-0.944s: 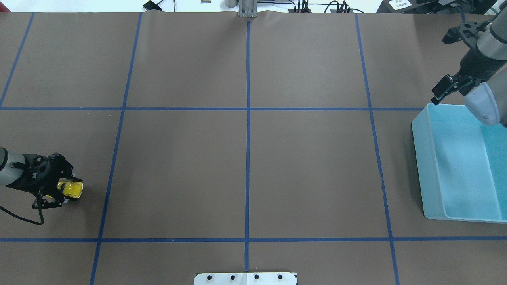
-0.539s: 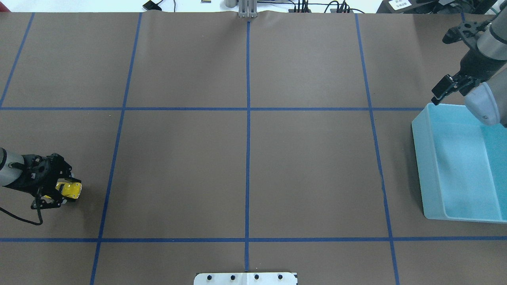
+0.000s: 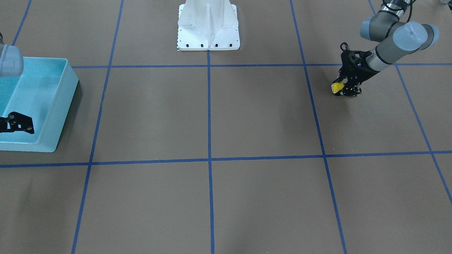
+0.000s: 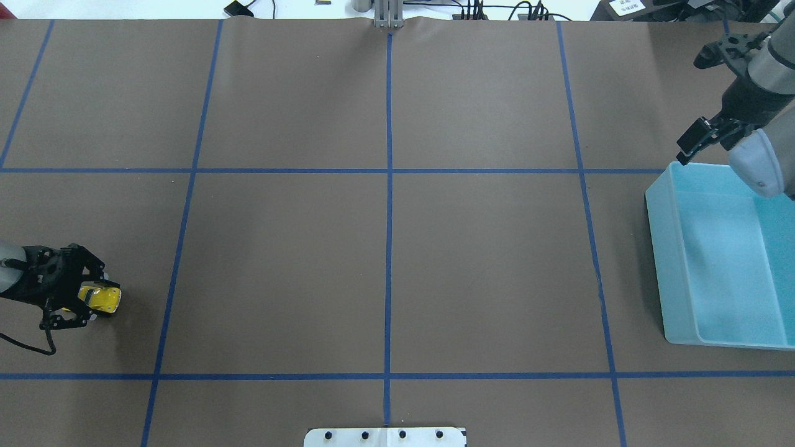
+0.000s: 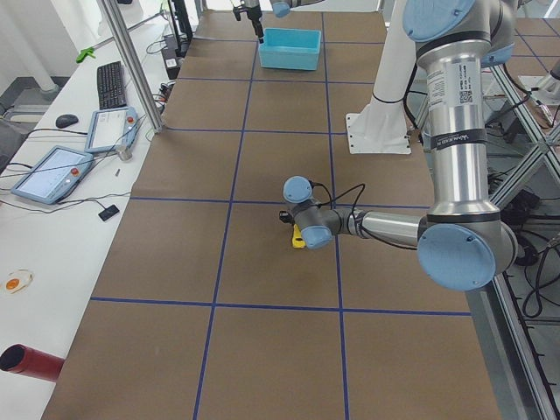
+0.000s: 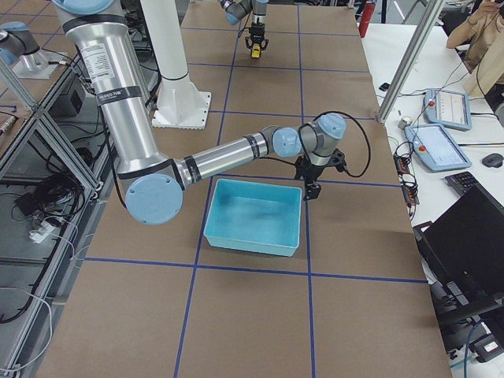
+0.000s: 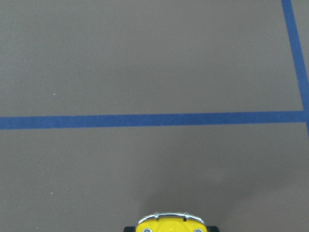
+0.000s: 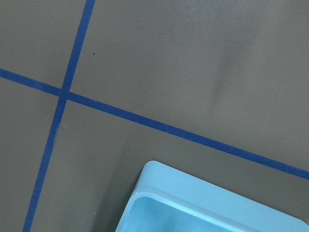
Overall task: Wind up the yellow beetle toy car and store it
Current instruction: 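Drag the yellow car backward toward the robot with the left gripper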
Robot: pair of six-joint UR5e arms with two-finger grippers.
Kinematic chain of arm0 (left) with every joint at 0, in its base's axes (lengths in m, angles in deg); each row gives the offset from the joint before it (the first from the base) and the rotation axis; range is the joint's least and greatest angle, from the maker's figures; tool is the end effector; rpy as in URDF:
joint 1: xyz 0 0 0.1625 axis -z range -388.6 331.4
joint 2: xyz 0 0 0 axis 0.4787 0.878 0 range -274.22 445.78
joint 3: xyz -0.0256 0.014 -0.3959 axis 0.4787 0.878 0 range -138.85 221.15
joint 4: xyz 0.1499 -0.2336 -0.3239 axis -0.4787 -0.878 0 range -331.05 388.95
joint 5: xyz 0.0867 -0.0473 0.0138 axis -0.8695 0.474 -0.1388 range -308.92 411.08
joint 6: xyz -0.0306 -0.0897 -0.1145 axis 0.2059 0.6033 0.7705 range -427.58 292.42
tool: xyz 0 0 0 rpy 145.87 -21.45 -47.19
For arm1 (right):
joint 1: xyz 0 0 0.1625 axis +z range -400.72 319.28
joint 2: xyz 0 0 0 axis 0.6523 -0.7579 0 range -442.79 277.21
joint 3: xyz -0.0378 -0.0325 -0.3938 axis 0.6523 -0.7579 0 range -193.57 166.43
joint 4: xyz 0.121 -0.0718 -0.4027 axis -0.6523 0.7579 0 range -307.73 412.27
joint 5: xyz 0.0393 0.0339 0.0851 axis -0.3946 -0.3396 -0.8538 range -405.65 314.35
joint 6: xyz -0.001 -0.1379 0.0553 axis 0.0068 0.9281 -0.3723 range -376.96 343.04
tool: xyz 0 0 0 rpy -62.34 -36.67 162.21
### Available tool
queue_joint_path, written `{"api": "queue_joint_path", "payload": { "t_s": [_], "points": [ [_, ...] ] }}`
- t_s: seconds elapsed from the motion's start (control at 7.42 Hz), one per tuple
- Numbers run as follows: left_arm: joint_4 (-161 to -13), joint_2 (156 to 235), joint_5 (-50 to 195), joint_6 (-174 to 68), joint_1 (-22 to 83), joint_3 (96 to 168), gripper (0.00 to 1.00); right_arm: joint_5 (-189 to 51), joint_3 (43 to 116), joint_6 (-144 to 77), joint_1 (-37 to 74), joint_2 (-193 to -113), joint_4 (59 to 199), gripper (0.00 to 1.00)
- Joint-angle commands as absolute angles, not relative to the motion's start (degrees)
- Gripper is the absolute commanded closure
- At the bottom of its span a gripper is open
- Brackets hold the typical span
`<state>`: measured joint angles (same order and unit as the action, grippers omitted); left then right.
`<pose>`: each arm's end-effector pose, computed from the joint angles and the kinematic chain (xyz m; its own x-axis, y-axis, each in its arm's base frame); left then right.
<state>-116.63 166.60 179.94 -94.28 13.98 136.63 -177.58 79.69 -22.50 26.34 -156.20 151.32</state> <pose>0.3363 -0.3634 0.5735 -0.0584 0.9983 0.0076 -0.4796 -0.0347 0.8768 -0.2077 -0.5778 0.4953 0.6703 -0.3161 0.6714 0.3196 0.9395 0.1232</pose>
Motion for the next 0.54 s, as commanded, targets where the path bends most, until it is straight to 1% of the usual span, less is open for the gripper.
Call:
{"api": "queue_joint_path", "payload": {
  "t_s": [0.0, 0.4],
  "points": [
    [-118.52, 165.16, 182.2, -94.3, 15.87, 136.16, 1.0, -177.58, 79.68, -22.5, 26.34, -156.35, 151.32, 0.0],
    [-123.96, 163.56, 182.3, -94.3, 15.96, 133.1, 1.0, -177.58, 79.68, -22.5, 26.34, -156.44, 151.32, 0.0]
  ]
}}
